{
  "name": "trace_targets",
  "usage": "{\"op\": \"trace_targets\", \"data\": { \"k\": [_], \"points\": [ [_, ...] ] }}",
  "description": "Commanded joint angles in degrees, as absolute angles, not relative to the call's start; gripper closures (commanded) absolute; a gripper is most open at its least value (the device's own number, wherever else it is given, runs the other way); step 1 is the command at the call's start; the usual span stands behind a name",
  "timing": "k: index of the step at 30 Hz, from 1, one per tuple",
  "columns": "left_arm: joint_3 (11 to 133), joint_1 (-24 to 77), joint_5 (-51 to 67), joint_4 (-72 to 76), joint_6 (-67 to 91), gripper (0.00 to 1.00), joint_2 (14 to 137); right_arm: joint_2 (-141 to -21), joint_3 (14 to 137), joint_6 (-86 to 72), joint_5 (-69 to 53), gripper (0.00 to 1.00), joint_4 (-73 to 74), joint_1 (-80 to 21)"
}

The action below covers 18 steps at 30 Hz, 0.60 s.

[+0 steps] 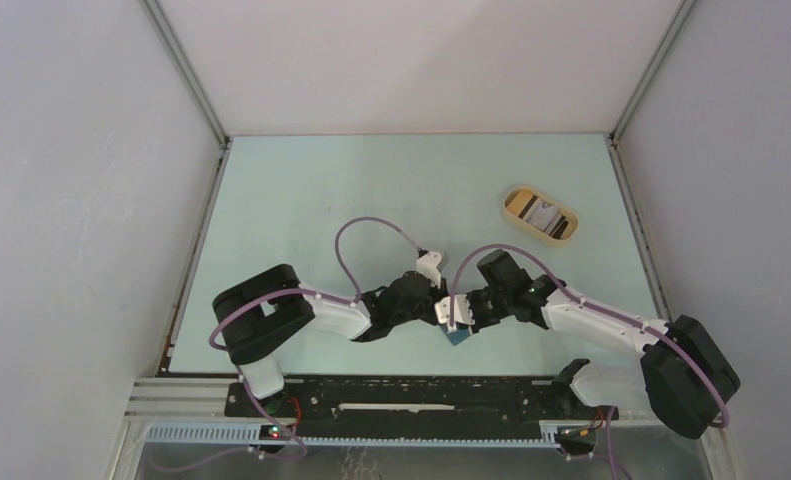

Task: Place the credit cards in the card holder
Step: Close the card holder at the center of the board.

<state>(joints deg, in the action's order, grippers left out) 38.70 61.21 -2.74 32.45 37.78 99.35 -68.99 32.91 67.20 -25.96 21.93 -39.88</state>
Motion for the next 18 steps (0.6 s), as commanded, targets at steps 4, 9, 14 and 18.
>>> {"op": "trace_targets", "data": {
  "k": [4, 9, 14, 18],
  "points": [
    [37.4, 60.9, -1.9, 32.0, 38.5, 0.94, 99.5, -69.1, 32.3, 66.4, -25.6, 0.77, 20.1, -40.5],
    [37.3, 60.9, -1.8, 32.1, 38.5, 0.94, 99.5, -69.6, 32.3, 65.9, -24.9, 0.77, 19.1, -40.7],
    [37.1, 60.9, -1.8, 32.2, 38.6, 0.94, 99.4, -70.0, 32.3, 66.0, -24.8, 0.79, 19.3, -40.8],
    [37.1, 60.8, -1.7, 32.2, 38.6, 0.93, 99.1, -69.9, 32.6, 66.3, -25.5, 0.92, 20.2, -40.8]
  ]
}}
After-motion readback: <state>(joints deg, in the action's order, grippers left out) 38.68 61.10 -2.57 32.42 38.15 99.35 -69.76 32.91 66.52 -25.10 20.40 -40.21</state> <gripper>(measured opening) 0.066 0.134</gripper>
